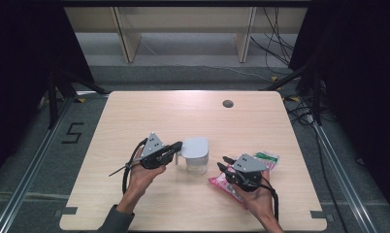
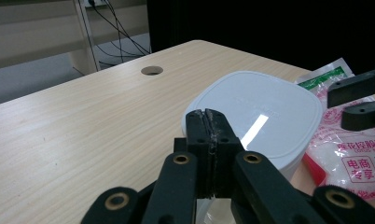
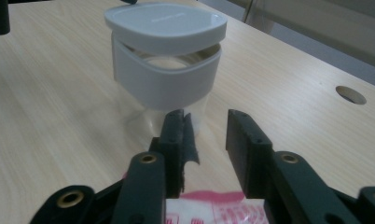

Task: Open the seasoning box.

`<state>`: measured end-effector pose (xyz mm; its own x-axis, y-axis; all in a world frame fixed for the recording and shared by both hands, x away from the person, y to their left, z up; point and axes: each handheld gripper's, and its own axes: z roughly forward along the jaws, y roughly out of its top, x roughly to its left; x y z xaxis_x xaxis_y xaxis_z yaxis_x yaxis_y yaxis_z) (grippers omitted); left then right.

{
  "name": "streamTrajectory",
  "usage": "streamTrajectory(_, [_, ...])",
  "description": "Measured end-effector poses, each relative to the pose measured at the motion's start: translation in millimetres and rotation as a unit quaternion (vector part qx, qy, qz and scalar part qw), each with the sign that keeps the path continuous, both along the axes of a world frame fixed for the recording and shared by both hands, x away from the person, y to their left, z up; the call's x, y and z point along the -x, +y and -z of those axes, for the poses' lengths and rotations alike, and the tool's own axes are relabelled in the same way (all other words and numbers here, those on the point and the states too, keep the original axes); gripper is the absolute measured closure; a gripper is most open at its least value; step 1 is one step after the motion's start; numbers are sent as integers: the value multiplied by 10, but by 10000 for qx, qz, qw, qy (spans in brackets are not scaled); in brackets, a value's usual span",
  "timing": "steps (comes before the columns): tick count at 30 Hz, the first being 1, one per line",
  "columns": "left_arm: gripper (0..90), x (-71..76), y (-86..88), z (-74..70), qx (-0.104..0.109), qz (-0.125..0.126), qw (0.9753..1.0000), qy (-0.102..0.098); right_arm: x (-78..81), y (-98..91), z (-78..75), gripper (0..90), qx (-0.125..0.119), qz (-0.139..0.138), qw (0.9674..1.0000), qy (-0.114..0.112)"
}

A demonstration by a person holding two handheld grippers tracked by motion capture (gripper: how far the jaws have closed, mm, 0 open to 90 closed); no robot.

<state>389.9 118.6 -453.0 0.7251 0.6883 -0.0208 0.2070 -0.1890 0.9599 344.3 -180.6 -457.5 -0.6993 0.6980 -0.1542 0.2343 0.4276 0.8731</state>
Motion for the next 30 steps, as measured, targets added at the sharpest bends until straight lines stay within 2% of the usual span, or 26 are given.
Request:
streamTrajectory(6, [887, -6, 8, -2, -47, -3, 10000, -7, -145, 82, -46, 867, -184, -138, 9997, 81])
streamTrajectory(7, [887, -5, 8, -3, -56, -4, 10000, -6, -181, 119, -60, 883, -67, -190, 9998, 17])
streamTrajectory(8, [887, -8, 6, -2, -56, -11, 10000, -18, -188, 129, -72, 891, -48, -220, 9997, 83])
streamTrajectory(12, [887, -9, 14, 1, -74, -19, 10000, -23, -216, 171, -77, 892, -74, -306, 9995, 104])
streamTrajectory(13, [887, -8, 16, 3, -67, -31, 10000, -2, -204, 192, -76, 892, -152, -244, 9994, 205])
streamTrajectory(14, [888, -13, 15, 7, -29, -38, 10000, -3, -237, 209, -78, 892, -106, -354, 9993, 87])
streamTrajectory(16, [887, -13, 16, 9, -28, -27, 10000, -16, -236, 216, -85, 891, -108, -349, 9992, 166])
streamTrajectory(23, [884, -18, 31, 16, -50, -26, 10000, -13, -220, 302, -165, 892, -160, -482, 9987, 61])
streamTrajectory(24, [863, -19, 43, 15, 38, 3, 10000, 5, -218, 321, -183, 892, -155, -531, 9985, -4])
streamTrajectory(29, [822, 13, 74, -44, -47, -49, 9999, -75, -213, 342, -196, 892, -255, -468, 9986, 20])
streamTrajectory(30, [798, 21, 87, -57, -17, -40, 10000, -71, -231, 341, -206, 892, -175, -576, 9982, 25])
